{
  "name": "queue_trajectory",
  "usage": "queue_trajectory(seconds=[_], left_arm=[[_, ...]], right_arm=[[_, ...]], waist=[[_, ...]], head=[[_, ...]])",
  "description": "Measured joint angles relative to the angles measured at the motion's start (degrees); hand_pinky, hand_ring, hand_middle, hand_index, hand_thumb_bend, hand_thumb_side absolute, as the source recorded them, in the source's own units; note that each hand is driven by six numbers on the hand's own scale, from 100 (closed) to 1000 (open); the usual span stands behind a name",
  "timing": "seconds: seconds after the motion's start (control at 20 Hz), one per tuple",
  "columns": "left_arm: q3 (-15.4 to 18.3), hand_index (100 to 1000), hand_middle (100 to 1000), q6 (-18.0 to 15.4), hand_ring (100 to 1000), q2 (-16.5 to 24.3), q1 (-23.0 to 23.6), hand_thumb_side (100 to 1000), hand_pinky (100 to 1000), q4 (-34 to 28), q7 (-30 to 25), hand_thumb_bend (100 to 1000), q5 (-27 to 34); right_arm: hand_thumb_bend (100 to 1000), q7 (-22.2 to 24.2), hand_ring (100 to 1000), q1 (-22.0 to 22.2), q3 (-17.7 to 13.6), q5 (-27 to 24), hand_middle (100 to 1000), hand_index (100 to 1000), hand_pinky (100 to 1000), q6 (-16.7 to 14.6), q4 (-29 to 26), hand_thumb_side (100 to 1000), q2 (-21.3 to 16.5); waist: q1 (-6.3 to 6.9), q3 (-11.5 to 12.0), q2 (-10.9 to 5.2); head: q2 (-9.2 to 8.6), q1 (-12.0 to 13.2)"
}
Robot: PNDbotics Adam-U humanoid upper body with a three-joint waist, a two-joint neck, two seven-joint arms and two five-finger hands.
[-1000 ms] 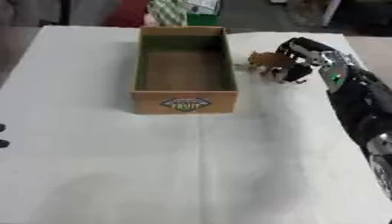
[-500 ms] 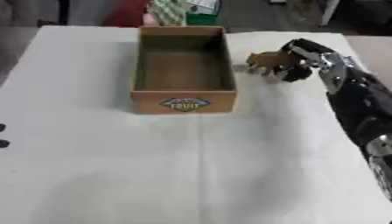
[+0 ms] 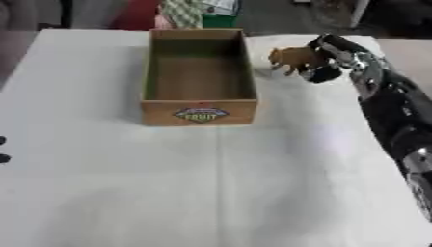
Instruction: Pick up objects on the table and place them in the box.
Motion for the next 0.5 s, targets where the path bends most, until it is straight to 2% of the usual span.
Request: queue_trajectory(seconds=[0.5], left_arm=[[0.0,756,691,0.1,673,0.0,0.0,698,564,0.0,-0.2,192,-0.1]], right_arm=[[100,3.4,386,-3.3,1.2,-6.0,306,363,426,-0.5,-6.1,149,0.5]], waist=[[-0.36,0.0,-0.88]], head=[[-0.20,0.0]])
